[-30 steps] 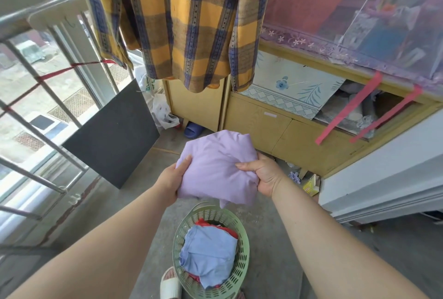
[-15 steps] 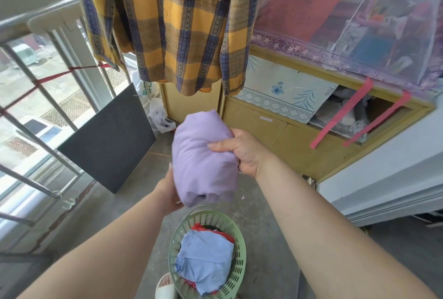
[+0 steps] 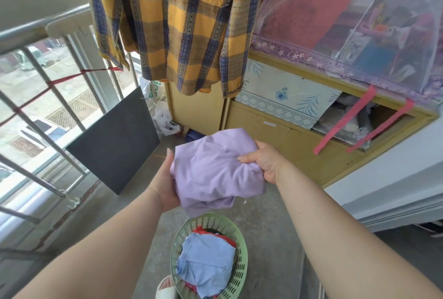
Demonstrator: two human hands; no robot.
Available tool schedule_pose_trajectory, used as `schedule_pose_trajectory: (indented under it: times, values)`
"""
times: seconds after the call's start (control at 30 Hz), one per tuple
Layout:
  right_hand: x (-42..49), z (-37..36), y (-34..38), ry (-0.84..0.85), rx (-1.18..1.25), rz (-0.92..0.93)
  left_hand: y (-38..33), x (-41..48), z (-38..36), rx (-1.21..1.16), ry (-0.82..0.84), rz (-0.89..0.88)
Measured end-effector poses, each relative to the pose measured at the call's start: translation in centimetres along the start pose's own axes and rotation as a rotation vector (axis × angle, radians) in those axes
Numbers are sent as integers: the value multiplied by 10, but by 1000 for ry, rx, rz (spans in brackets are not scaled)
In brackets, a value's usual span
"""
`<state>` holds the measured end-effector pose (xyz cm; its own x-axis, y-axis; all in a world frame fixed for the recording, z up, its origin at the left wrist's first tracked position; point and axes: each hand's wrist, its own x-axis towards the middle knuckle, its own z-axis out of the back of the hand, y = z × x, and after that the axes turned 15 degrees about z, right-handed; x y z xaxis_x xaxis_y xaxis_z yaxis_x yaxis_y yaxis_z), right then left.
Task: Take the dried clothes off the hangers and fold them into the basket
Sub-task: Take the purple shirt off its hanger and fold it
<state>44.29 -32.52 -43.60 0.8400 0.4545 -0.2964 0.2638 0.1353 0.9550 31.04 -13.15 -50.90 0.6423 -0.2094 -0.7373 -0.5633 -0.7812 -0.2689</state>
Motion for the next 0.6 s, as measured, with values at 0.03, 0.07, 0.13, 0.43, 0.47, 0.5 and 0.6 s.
schedule_pose_trajectory:
  times: [0.03,0.07,0.13,0.43,0.47,0.5,0.6]
  values:
    - [1,1,-6,1,-46,1,2,0,2,92,-45,-11]
    - [2,2,-12,-2,-95,-1,4,3,4,193,-100,-24]
    - [4,4,-26,-18,-169,-9,7,11,8,362,-240,-99]
    - [-14,19,-122,-161,-368,-175,36,36,26,628,-469,-128]
    - [-16,21,-135,-168,-376,-199,43,41,30,636,-474,-103]
    - [-18,21,-144,-171,-390,-214,49,45,33,638,-490,-85]
    - [-24,22,-174,-188,-398,-274,67,60,49,658,-555,-22]
